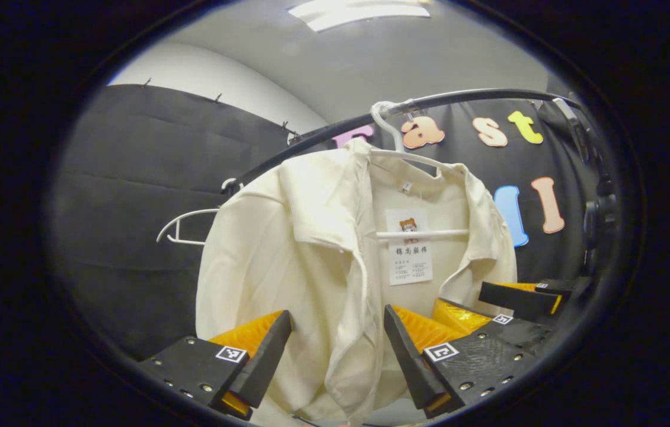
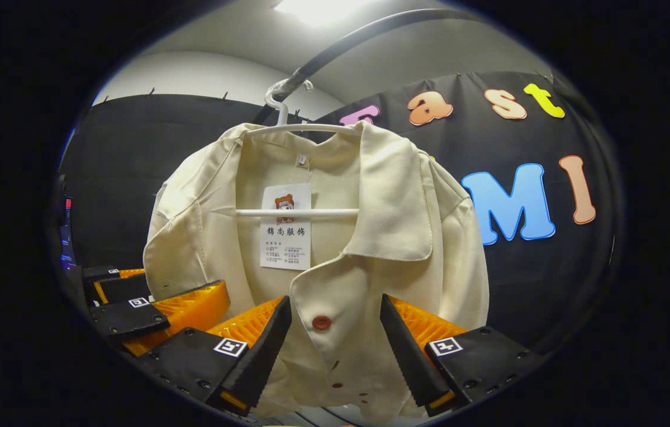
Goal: Grasp the clothes on the hanger with both hands and then place them into the laundry hamper below.
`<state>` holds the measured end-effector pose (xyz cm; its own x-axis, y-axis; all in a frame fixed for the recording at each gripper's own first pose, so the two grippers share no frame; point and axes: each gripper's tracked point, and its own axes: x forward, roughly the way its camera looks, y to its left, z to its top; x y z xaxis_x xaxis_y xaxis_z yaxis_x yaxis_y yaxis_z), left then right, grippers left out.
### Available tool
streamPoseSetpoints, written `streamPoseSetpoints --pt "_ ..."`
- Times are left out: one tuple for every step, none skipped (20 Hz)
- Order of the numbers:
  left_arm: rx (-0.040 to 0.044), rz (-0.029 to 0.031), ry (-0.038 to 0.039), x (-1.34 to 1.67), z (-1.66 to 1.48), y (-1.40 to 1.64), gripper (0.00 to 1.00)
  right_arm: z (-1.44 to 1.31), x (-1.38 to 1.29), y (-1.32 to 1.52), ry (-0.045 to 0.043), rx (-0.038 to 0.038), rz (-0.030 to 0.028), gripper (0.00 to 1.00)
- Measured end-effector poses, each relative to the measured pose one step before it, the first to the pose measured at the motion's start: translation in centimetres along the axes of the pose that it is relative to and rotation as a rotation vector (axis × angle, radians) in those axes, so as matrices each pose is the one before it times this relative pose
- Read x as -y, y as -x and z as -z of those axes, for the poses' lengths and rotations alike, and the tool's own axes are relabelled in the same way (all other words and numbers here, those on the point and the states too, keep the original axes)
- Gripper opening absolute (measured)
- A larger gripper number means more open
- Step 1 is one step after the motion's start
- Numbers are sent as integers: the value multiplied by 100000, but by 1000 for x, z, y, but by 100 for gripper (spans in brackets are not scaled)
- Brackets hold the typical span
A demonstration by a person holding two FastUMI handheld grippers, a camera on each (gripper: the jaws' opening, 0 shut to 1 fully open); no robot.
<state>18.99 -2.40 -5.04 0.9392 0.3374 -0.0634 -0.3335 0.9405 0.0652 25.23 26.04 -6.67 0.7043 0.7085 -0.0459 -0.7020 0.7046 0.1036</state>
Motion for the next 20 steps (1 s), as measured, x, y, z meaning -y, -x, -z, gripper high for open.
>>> streamPoseSetpoints --pt "372 -428 -614 -283 -35 234 94 366 -251 -140 415 -640 -603 96" --pt "591 -155 -693 -68 -167 59 92 195 510 -262 1216 -540 3095 95" --pt "533 16 -696 80 -46 -116 94 171 1084 -194 1786 -1154 5141 96" --pt "219 187 -627 180 -93 -331 94 286 1040 -535 876 -622 4845 97" --pt "213 116 -743 218 -25 -319 94 -144 862 -372 -1209 243 3252 97" --pt "298 -28 -733 268 -49 -417 93 -302 300 -451 -2433 761 1147 98" --pt "103 -78 -399 307 73 -440 93 -392 328 -397 -2190 660 471 98" --pt "-284 -158 101 257 104 -445 93 -281 312 -383 -1148 466 820 98" --pt "-476 -514 193 135 147 -228 93 -229 197 -296 -518 241 525 98" --pt "-563 -513 77 50 147 -289 92 -101 40 -52 -186 148 501 97" --pt "-722 -76 -202 179 196 -236 92 -106 -21 -187 300 -409 502 95" --pt "-951 -525 -550 42 70 -303 93 -227 -204 -391 363 -55 -287 91" --pt "-1256 -291 -813 258 277 -354 93 -126 72 -339 751 35 380 83" --pt "-1333 -710 -1110 61 63 -182 92 -170 270 -378 679 -84 816 69" --pt "-551 -1176 -310 -34 193 -362 89 -62 676 -357 715 -179 2391 63" --pt "-803 383 289 412 -169 -804 83 -41 726 -336 271 -87 2843 37" --pt "-2497 1298 296 530 270 -461 76 -232 336 -347 -58 415 585 22" --pt "-823 889 783 118 110 -252 76 -77 -57 -270 -194 -246 -882 18" --pt "-266 -1204 757 -419 90 -2 63 -156 -258 -201 179 80 -2643 18" --pt "-203 1510 985 157 80 63 51 -502 1107 933 638 1036 4165 10"
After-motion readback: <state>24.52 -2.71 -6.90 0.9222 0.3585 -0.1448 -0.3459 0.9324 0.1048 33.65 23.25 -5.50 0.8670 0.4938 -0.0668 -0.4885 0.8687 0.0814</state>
